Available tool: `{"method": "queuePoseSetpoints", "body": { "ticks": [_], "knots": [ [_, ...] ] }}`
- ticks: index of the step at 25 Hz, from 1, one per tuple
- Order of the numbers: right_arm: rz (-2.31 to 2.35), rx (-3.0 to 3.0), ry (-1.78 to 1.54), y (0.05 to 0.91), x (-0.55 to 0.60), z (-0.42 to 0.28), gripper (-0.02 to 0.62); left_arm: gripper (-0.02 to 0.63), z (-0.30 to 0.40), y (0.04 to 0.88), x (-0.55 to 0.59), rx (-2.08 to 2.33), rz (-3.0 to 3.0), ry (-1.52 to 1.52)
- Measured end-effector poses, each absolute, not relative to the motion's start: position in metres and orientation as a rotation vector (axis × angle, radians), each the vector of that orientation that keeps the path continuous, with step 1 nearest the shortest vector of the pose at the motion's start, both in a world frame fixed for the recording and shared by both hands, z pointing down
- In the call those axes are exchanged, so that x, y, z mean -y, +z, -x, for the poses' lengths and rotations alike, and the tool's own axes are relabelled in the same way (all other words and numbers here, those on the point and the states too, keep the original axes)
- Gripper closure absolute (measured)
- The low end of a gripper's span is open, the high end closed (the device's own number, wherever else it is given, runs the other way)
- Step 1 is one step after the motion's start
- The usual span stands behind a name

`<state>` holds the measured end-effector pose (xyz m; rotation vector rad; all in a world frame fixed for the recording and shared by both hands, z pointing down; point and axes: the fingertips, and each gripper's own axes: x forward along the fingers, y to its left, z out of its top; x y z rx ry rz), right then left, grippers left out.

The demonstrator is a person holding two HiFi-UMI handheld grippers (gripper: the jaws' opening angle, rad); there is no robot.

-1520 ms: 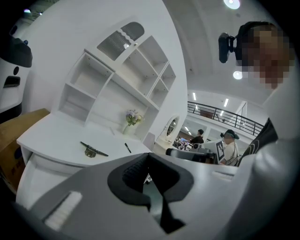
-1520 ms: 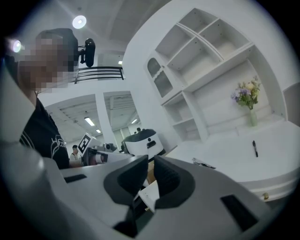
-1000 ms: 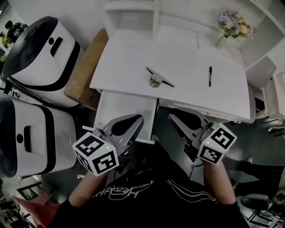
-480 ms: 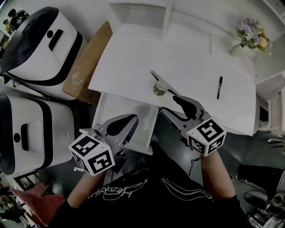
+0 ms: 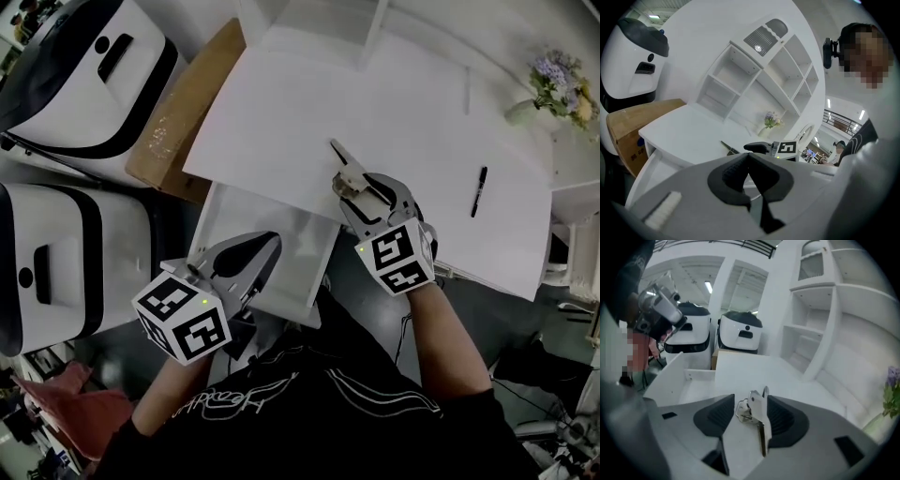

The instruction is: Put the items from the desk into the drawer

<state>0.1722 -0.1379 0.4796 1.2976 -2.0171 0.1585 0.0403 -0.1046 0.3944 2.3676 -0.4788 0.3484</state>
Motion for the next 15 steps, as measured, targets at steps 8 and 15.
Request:
{"method": "queuePoseSetpoints", "body": {
  "ticks": [8, 15],
  "knots": [
    [-1.277, 1.843, 0.039, 0.515, 0.16, -0.182, 0.4, 0.597, -0.027, 0.41, 0.114, 0.521, -2.309, 0.367],
    [-1.332, 1.825, 0.01, 0.513, 0.157, -0.187, 0.5, 0.597, -0.025, 0.413, 0.116, 0.532, -2.308, 0.357]
  ]
}}
